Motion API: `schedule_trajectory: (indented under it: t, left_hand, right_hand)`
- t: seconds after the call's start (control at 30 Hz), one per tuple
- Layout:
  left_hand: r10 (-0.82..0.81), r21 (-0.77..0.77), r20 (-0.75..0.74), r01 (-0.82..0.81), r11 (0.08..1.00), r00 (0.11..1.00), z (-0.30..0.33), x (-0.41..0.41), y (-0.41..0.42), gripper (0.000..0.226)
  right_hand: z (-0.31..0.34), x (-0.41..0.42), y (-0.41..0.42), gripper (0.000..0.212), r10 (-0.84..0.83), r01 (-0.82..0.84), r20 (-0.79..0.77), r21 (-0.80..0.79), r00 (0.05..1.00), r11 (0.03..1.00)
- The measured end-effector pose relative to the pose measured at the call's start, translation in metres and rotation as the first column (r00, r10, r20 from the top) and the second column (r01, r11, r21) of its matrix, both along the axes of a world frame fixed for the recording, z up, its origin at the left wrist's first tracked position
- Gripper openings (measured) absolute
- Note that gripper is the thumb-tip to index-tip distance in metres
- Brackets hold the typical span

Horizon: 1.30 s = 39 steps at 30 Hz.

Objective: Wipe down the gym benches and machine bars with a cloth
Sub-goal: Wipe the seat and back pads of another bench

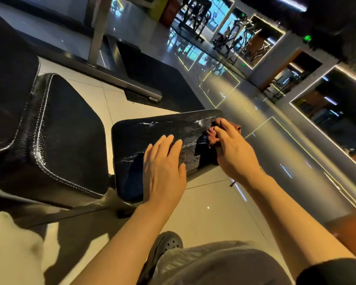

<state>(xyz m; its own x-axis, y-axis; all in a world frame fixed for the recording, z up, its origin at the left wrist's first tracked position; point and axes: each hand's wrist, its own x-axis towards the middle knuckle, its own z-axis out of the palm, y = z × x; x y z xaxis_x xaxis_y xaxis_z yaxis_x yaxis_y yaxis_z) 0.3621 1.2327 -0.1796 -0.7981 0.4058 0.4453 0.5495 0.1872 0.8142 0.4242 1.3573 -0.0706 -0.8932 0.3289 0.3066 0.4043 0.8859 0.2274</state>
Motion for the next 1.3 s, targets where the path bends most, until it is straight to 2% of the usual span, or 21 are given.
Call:
schedule_trajectory:
  t: [0.13, 0.27, 0.37, 0.6, 0.83, 0.93, 1.03, 1.1, 1.17, 1.3]
  left_hand:
    - [-0.010, 0.052, 0.068, 0.007, 0.999, 0.998, 0.001, -0.004, 0.001, 0.056]
    - [-0.014, 0.041, 0.075, 0.011, 0.999, 0.997, -0.008, 0.000, 0.002, 0.052]
    - [0.003, 0.050, 0.089, -0.007, 0.999, 0.996, -0.011, 0.002, -0.001, 0.050]
    - [0.076, 0.072, 0.118, -0.085, 0.994, 0.990, -0.016, -0.003, -0.005, 0.064]
    - [0.114, 0.027, 0.096, -0.117, 0.993, 0.989, -0.024, 0.000, -0.008, 0.057]
    - [0.130, 0.013, 0.070, -0.132, 0.991, 0.989, -0.026, 0.004, -0.011, 0.052]
    - [0.162, 0.004, 0.077, -0.163, 0.987, 0.984, -0.027, 0.006, -0.013, 0.051]
    - [0.179, 0.015, 0.088, -0.180, 0.983, 0.980, -0.027, 0.006, -0.014, 0.049]
    - [0.188, 0.041, 0.099, -0.193, 0.980, 0.977, -0.028, 0.007, -0.015, 0.046]
    - [0.195, 0.049, 0.090, -0.200, 0.979, 0.977, -0.033, 0.009, -0.018, 0.041]
  right_hand:
    - [0.001, -0.001, 0.003, 0.036, 0.008, -0.008, -0.019, 0.001, 1.000, 1.000]
    - [0.003, -0.044, 0.043, 0.033, -0.119, 0.119, -0.030, -0.025, 0.992, 0.993]
    - [0.002, -0.058, 0.051, 0.029, -0.145, 0.145, -0.039, -0.006, 0.989, 0.989]
    - [-0.008, -0.008, 0.006, 0.034, 0.071, -0.071, -0.013, -0.006, 0.997, 0.997]
    - [-0.004, -0.062, 0.045, 0.026, -0.100, 0.099, -0.019, -0.011, 0.995, 0.995]
    - [-0.010, -0.058, 0.031, 0.045, -0.064, 0.064, 0.009, -0.015, 0.998, 0.998]
    - [-0.026, -0.028, -0.004, 0.062, 0.093, -0.095, 0.082, 0.015, 0.992, 0.995]
    - [-0.031, -0.012, -0.007, 0.057, 0.133, -0.138, 0.107, 0.041, 0.985, 0.990]
    - [-0.028, -0.021, 0.009, 0.050, 0.124, -0.128, 0.065, 0.065, 0.990, 0.990]
    - [-0.024, -0.068, 0.040, 0.040, -0.032, 0.031, 0.007, 0.095, 0.999, 0.995]
